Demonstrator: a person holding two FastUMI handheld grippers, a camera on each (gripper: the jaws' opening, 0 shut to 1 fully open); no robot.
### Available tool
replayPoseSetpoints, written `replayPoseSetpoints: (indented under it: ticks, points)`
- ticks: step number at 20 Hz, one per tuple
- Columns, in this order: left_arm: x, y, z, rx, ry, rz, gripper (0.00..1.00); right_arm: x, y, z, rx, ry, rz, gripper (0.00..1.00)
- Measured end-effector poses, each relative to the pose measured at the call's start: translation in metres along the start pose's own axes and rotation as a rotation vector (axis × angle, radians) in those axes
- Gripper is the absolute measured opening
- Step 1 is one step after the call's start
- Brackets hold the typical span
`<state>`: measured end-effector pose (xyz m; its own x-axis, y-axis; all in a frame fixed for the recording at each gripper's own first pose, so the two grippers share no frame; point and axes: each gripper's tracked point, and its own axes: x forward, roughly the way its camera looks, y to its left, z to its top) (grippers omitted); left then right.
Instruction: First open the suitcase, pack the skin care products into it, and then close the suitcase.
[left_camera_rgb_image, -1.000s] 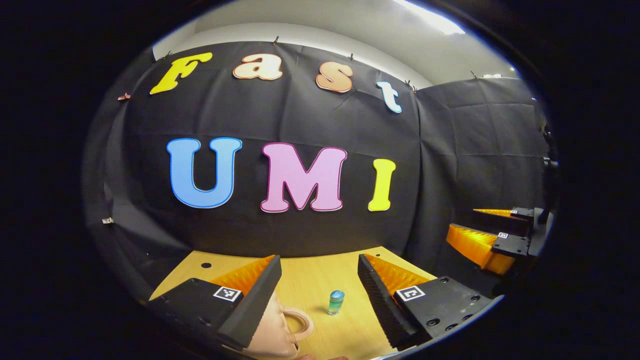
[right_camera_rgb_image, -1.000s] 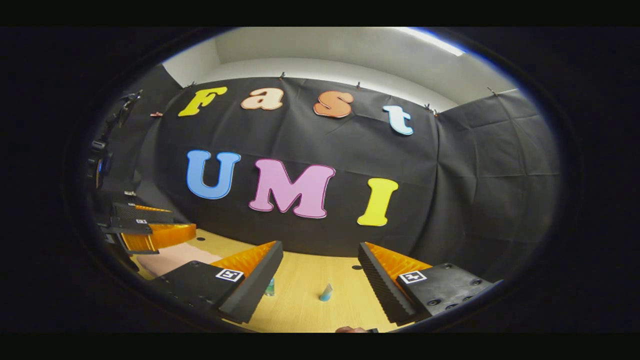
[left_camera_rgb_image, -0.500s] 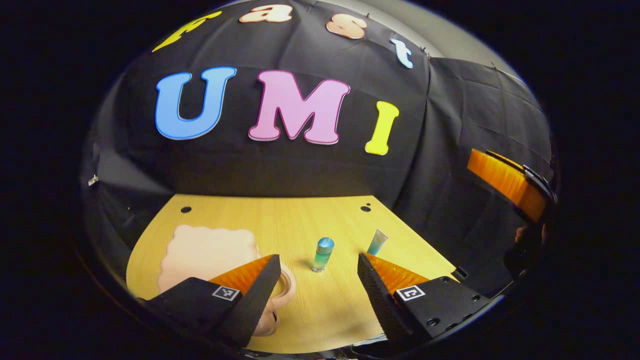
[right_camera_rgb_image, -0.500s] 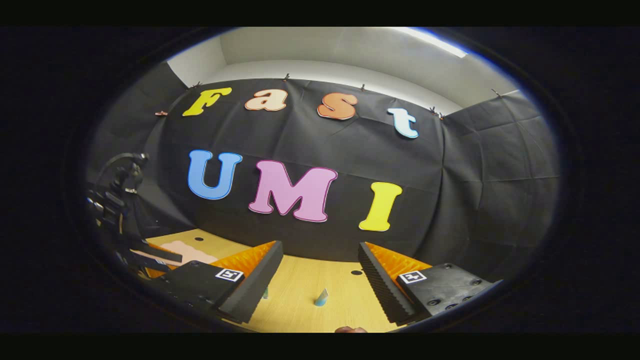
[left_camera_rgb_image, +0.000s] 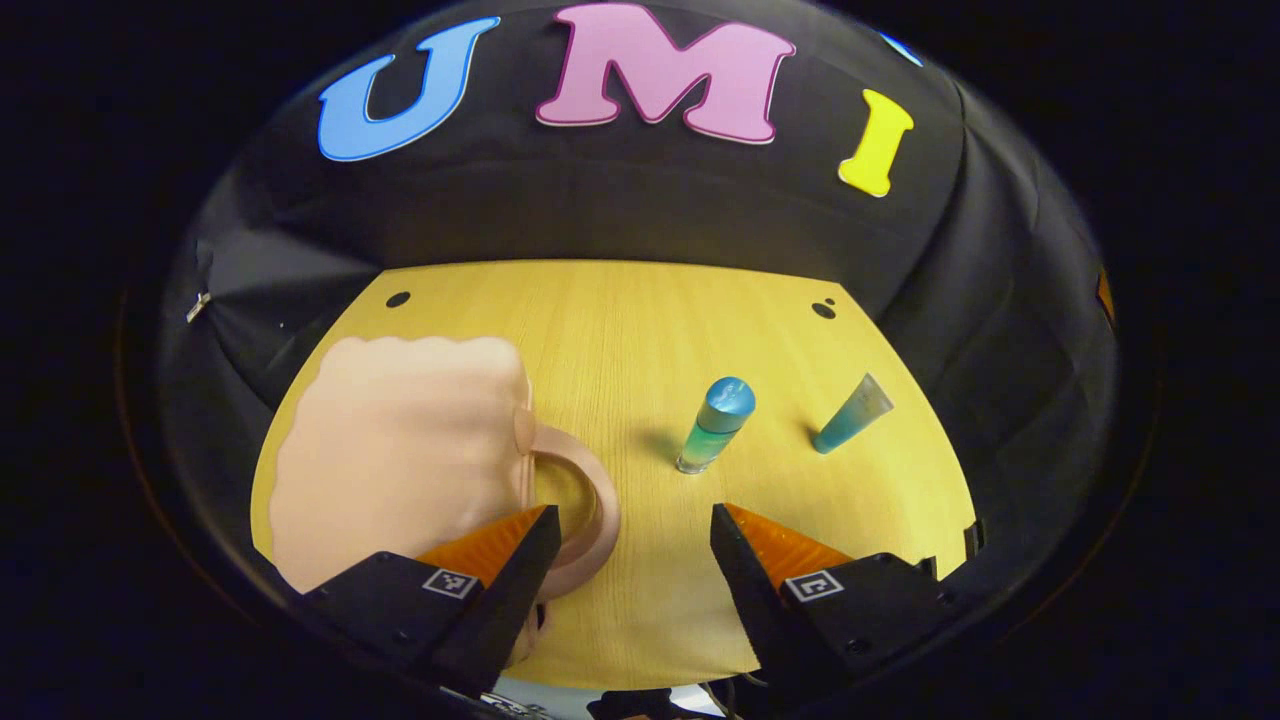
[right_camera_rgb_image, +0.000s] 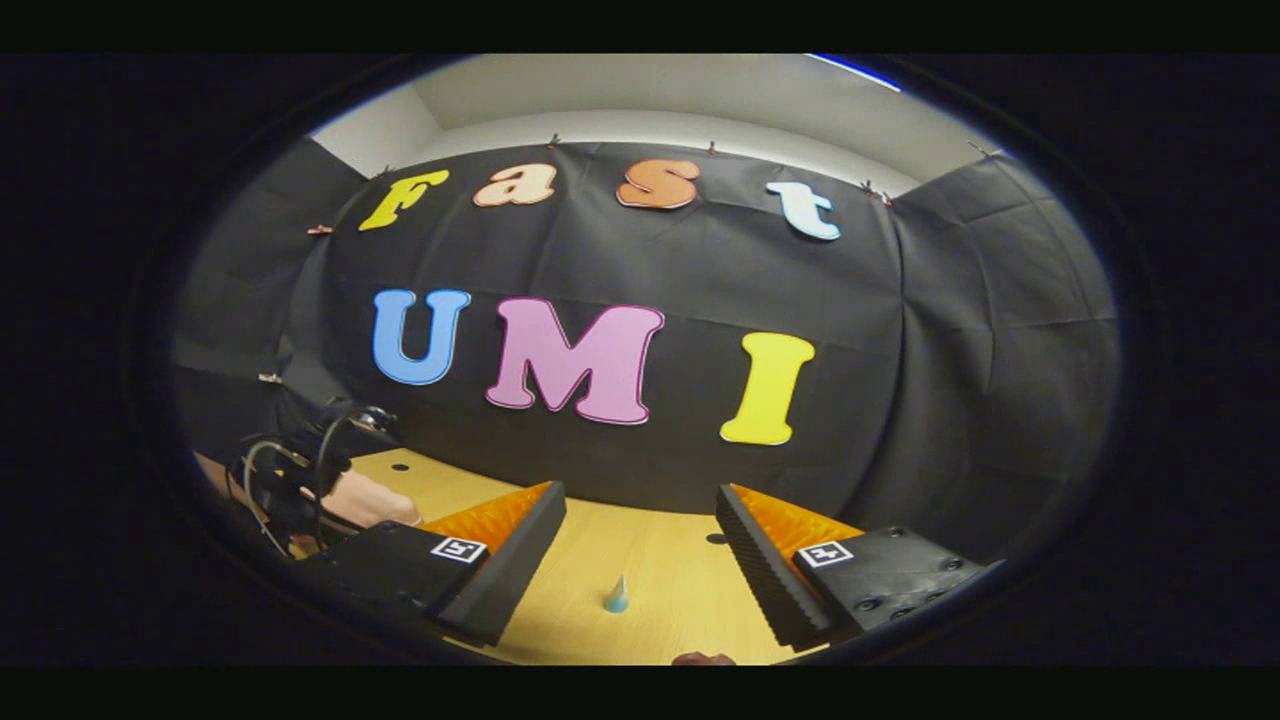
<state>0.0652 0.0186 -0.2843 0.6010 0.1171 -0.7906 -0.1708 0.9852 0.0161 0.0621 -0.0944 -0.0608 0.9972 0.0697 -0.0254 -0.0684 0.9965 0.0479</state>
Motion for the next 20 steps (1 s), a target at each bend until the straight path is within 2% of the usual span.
replayPoseSetpoints:
  ticks: [6,10,12,14,16,17,19,20]
  points:
    - [0.047,0.011,-0.015,0.023,0.119,0.096,0.95,0.02,-0.028,-0.035,0.044,0.059,0.029,0.96]
    - [0.066,0.024,-0.025,0.084,0.168,0.167,0.93,0.028,-0.041,-0.048,0.066,0.083,0.039,0.96]
    - [0.072,0.025,-0.024,0.118,0.16,0.177,0.92,0.03,-0.049,-0.055,0.066,0.095,0.029,0.96]
    - [0.078,0.023,-0.031,0.112,0.195,0.176,0.9,0.03,-0.054,-0.06,0.081,0.108,0.028,0.96]
    - [0.082,0.02,-0.038,0.077,0.22,0.149,0.78,0.031,-0.059,-0.062,0.089,0.115,0.024,0.96]
    - [0.084,0.023,-0.04,0.077,0.236,0.156,0.64,0.031,-0.062,-0.063,0.088,0.117,0.018,0.96]
    - [0.083,0.024,-0.037,0.112,0.23,0.148,0.23,0.031,-0.066,-0.063,0.09,0.115,0.012,0.96]
    - [0.081,0.021,-0.034,0.138,0.219,0.142,0.21,0.032,-0.067,-0.064,0.093,0.116,0.011,0.96]
